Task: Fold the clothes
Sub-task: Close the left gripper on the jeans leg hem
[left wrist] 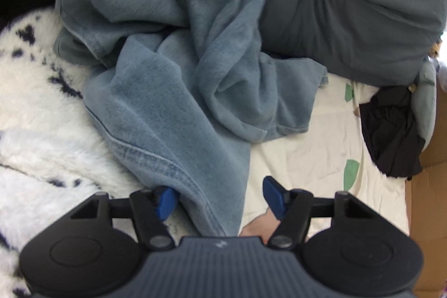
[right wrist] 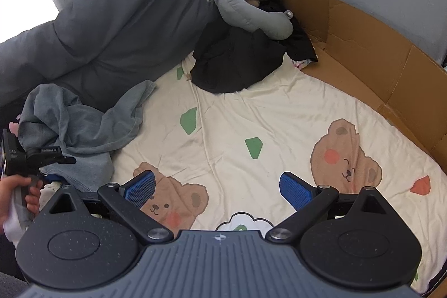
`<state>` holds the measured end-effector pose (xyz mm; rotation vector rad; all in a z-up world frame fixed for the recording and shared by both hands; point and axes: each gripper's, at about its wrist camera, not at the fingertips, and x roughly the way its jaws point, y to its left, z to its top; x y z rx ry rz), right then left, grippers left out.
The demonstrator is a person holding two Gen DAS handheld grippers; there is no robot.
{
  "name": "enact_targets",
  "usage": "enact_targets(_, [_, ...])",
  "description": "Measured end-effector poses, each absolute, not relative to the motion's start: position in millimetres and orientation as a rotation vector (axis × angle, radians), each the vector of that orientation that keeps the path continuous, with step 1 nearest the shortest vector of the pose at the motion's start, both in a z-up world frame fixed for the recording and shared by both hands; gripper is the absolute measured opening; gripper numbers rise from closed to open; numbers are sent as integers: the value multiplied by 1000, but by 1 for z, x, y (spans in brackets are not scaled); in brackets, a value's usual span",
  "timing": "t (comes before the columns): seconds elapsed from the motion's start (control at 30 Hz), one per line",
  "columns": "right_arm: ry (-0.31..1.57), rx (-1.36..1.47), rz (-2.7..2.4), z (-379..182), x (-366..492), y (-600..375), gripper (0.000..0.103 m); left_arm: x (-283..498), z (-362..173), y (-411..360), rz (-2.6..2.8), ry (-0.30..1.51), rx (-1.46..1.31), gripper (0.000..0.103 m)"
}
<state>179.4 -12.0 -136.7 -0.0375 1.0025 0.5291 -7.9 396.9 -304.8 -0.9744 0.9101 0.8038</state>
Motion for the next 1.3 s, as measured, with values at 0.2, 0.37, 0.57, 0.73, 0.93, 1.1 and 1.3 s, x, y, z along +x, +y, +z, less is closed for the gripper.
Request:
enact_targets(0.2, [1035, -32, 513, -144, 183, -17, 98, -16, -314, 407, 862, 953, -981, 20])
enact_targets(0.37, [1053, -5, 509, -149, 185, -20, 98, -15, -302, 402, 779, 933, -932, 4])
enact_targets(0.57, [1065, -10, 533, -152, 182, -15, 98, -4, -273, 392, 673, 921, -827, 3])
enact_targets(0.73, [1049, -1, 547, -148, 181, -12, 98, 11, -248, 379, 609, 909, -743, 3])
enact_targets(0.93, [1039, 7, 570, -144, 179, -9, 98, 28, -229, 362, 535, 909, -668, 2])
enact_targets(1.1, [1046, 0, 594, -148, 175, -6, 98, 33, -218, 354, 491, 891, -645, 2])
enact_targets(1.3, [1058, -8, 641, -152, 171, 3, 97, 39, -195, 340, 354, 855, -626, 0])
